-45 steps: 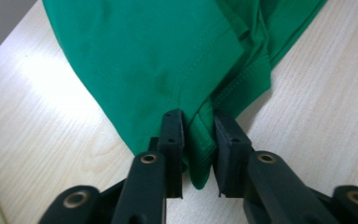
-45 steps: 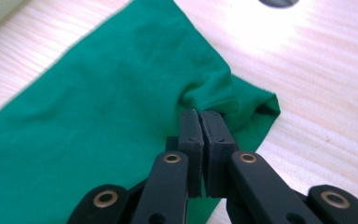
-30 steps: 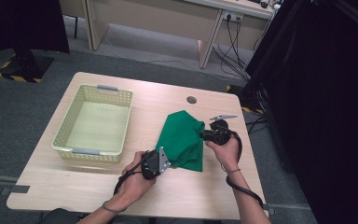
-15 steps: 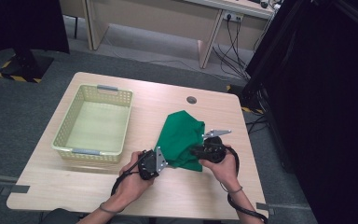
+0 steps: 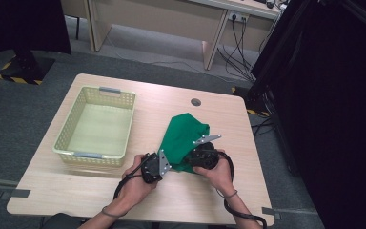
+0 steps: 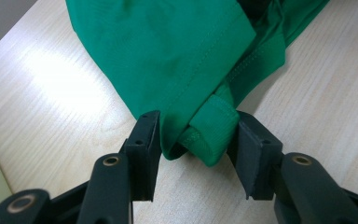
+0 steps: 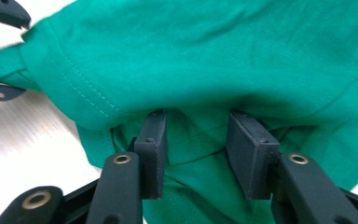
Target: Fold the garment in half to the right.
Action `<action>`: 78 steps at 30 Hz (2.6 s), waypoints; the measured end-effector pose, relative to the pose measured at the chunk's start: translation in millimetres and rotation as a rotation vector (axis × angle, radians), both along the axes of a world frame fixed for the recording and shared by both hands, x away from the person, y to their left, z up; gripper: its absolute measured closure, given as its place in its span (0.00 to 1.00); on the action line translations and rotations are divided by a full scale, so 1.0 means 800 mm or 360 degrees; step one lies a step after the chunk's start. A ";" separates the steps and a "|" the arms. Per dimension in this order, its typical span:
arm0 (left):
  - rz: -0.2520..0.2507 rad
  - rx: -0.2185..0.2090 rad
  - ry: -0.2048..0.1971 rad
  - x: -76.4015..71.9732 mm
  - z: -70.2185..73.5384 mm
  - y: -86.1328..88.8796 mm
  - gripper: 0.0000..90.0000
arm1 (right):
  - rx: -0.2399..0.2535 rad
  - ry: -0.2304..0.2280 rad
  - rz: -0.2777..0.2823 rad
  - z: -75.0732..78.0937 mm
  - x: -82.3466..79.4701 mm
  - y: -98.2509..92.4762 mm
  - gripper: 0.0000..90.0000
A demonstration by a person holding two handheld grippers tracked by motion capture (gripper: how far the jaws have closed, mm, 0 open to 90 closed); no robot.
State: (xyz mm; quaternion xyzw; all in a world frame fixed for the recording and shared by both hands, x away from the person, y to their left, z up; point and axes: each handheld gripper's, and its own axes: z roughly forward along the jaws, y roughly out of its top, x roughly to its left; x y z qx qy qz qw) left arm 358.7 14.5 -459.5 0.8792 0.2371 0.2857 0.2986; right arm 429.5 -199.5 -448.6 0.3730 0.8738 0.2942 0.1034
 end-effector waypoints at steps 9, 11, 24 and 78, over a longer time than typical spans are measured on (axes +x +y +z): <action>-0.0001 0.0002 -0.0007 0.002 0.000 -0.001 0.60 | -0.0023 0.0012 0.0009 -0.007 -0.001 0.005 0.86; 0.0000 0.0004 -0.0010 0.002 0.000 -0.001 0.60 | -0.0028 0.0011 0.0013 -0.006 -0.001 0.005 0.92; 0.0002 0.0005 -0.0029 0.004 0.002 -0.003 0.60 | 0.0040 -0.0007 0.0022 0.013 -0.003 -0.004 0.98; 0.0043 -0.0109 0.0074 -0.012 -0.004 0.025 0.54 | 0.0042 -0.0071 -0.0277 0.040 0.064 -0.068 0.62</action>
